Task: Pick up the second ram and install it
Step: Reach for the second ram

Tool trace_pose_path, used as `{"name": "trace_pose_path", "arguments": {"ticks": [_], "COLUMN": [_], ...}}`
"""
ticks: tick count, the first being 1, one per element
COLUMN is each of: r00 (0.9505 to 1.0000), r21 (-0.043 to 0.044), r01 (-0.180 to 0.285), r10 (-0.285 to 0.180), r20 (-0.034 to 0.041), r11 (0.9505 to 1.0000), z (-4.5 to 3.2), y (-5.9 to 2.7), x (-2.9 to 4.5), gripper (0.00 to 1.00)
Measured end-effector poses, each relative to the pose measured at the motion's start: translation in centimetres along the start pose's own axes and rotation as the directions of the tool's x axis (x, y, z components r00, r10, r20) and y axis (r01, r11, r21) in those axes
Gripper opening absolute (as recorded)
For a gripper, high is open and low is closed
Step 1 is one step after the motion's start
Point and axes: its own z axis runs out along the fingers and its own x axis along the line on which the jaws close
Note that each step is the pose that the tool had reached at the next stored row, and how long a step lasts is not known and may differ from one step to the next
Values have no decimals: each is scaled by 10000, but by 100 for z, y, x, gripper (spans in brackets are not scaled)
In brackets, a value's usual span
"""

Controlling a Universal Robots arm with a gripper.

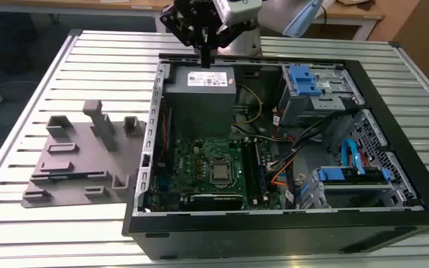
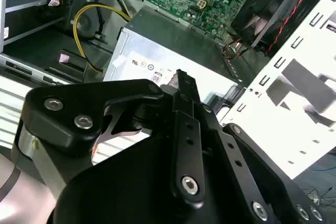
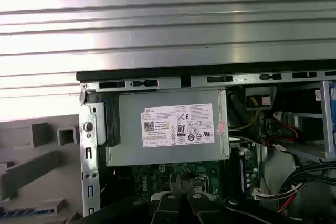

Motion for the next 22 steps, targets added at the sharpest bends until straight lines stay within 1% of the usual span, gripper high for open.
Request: {"name": "trace_pose_path", "arguments": {"ticks": [3, 5, 7, 12, 15, 22], "r00": [10000, 10000, 10000, 10000, 10000, 10000], "r21": [1, 1, 0, -1, -2, -1], "r01": [-1, 0, 1, -1, 1, 1], "r10": [1, 0, -1, 1, -1, -1], "r20": [1, 0, 2, 10, 17, 18], "r11": [10000, 10000, 10000, 10000, 10000, 10000], "z": [0, -2, -3, -8, -11, -15], "y": [0, -3, -8, -23, -30, -41], "x": [5, 40, 107, 299, 399, 551], "gripper": [7, 7, 7, 7, 7, 7]}}
